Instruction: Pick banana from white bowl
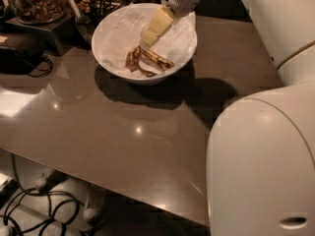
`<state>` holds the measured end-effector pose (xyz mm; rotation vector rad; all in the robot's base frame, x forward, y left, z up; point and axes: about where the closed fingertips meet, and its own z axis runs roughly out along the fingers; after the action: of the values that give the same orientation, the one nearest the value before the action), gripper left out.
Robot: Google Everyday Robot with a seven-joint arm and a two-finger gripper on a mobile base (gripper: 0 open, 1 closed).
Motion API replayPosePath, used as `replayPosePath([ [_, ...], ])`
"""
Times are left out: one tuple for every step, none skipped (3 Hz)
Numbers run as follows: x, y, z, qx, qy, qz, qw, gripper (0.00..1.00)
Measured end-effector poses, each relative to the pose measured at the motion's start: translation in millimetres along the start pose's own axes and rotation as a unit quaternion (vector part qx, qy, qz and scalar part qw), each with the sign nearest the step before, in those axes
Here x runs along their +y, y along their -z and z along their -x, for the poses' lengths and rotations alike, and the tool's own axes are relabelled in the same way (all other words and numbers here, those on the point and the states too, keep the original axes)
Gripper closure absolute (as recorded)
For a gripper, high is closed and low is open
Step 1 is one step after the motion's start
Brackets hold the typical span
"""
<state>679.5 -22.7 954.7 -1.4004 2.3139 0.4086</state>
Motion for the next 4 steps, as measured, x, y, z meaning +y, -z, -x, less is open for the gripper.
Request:
replayPosePath([
  [-3.6,-11.6,0.4,0.014,-0.011,-0.004,0.9998,0.17],
  [-8.6,-24.6,-2.7,0.028,-0.024,-0.007,0.9993,0.26],
  [-16.1,-34.8,-10.0,0.041,-0.04,-0.011,0.9983,0.29],
  [-26.6,-42.5,-17.7,0.05,-0.055,-0.016,0.9971,0.32],
])
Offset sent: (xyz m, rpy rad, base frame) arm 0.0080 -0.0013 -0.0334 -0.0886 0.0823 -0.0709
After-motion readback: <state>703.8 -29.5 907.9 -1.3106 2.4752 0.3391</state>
